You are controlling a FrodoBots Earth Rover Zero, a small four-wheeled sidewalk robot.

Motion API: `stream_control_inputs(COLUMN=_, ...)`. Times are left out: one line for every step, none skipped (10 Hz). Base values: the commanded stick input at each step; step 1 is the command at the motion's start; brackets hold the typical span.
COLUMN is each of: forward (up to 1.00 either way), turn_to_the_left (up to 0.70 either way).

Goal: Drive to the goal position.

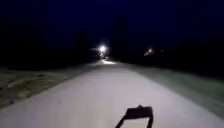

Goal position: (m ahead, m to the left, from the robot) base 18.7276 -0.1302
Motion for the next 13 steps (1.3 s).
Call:
stream_control_inputs(forward=1.0, turn_to_the_left=0.0)
stream_control_inputs(forward=1.0, turn_to_the_left=0.0)
stream_control_inputs(forward=1.0, turn_to_the_left=0.0)
stream_control_inputs(forward=1.0, turn_to_the_left=0.0)
stream_control_inputs(forward=1.0, turn_to_the_left=0.0)
stream_control_inputs(forward=1.0, turn_to_the_left=0.0)
stream_control_inputs(forward=1.0, turn_to_the_left=0.0)
stream_control_inputs(forward=1.0, turn_to_the_left=0.0)
stream_control_inputs(forward=1.0, turn_to_the_left=0.0)
stream_control_inputs(forward=1.0, turn_to_the_left=0.0)
stream_control_inputs(forward=1.0, turn_to_the_left=0.0)
stream_control_inputs(forward=1.0, turn_to_the_left=0.0)
stream_control_inputs(forward=1.0, turn_to_the_left=0.0)
